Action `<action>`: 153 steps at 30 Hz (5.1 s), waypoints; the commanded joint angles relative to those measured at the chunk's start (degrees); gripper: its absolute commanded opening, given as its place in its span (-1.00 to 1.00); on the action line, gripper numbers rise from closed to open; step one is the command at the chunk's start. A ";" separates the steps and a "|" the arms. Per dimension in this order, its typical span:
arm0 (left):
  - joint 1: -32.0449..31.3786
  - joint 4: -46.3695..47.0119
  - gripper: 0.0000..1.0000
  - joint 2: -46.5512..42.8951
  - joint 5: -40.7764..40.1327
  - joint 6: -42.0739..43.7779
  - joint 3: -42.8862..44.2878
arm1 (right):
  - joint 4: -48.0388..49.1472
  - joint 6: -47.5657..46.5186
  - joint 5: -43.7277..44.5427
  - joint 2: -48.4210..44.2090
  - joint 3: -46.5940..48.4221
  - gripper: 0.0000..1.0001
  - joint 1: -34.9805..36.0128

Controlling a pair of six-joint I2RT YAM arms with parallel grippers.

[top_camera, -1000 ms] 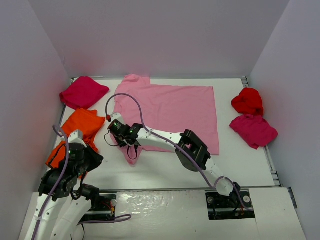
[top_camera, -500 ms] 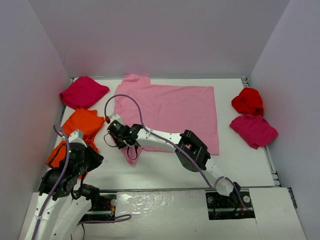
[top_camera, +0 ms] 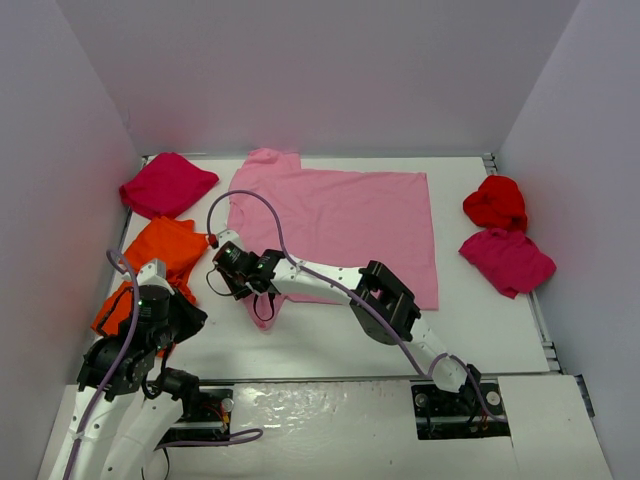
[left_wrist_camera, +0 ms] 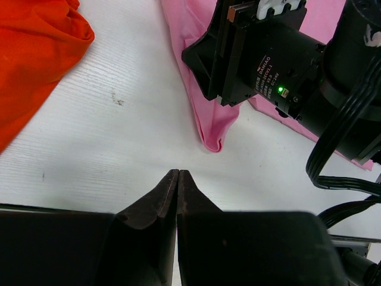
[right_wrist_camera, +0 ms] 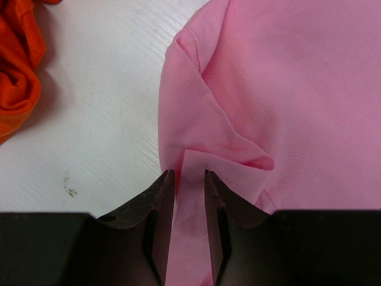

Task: Fold and stack the t-shirts
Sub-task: Flatten the tshirt out

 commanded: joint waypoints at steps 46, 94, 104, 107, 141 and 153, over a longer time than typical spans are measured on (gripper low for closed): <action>-0.10 3.36 -1.00 1.74 1.44 0.97 0.33 | 0.62 -1.82 -4.90 -9.53 1.46 -1.00 3.14; -0.27 16.49 -1.00 13.21 7.37 0.91 7.88 | 7.97 8.09 12.79 -45.81 -36.55 -1.00 -4.89; -0.45 25.33 -1.00 33.62 15.51 0.34 12.93 | 4.75 8.17 13.41 -50.99 -43.69 -1.00 -17.51; -0.45 27.07 -1.00 36.87 16.08 -0.61 13.77 | 6.13 9.12 4.88 -48.79 -44.49 -1.00 -17.14; 5.88 11.03 -1.00 11.31 -0.10 -2.37 16.59 | 24.04 5.84 -15.15 -18.15 -23.94 -1.00 4.92; 5.77 -10.75 -1.00 -8.23 -12.12 -2.31 25.17 | 25.74 6.23 -20.73 -7.23 -16.41 -1.00 7.13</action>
